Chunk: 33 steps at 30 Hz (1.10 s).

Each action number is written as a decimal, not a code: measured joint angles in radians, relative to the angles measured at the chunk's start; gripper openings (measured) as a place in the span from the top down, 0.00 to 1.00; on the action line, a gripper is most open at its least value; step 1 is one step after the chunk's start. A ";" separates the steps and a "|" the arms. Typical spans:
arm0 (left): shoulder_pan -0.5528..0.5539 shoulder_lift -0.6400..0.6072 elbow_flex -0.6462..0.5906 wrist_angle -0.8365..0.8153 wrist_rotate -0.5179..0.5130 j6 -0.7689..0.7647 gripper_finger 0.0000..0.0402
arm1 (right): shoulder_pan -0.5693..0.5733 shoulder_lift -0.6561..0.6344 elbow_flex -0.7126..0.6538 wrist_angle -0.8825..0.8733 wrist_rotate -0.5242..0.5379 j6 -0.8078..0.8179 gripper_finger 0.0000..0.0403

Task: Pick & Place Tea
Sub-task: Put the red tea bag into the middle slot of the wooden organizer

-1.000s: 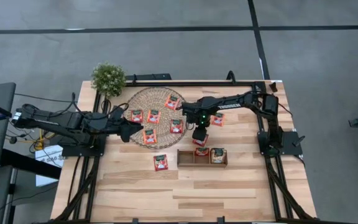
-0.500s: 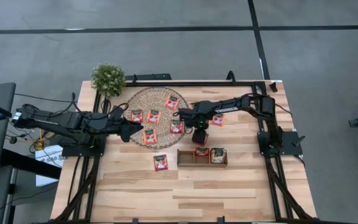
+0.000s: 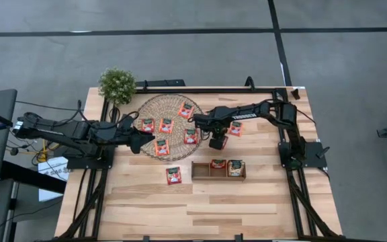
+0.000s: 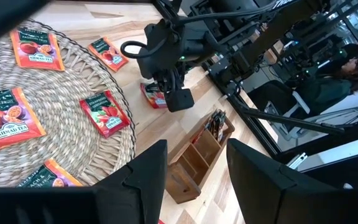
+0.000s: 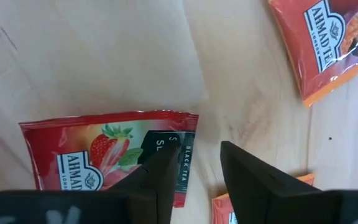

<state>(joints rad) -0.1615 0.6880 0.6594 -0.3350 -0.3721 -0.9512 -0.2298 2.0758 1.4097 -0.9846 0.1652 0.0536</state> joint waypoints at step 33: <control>0.000 0.000 0.000 0.000 0.038 -0.024 0.61 | -0.002 0.000 0.001 -0.010 -0.005 0.044 0.91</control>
<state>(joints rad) -0.1616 0.6880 0.6594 -0.3349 -0.3337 -0.9757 -0.2317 2.0758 1.4106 -0.9945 0.1600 0.0979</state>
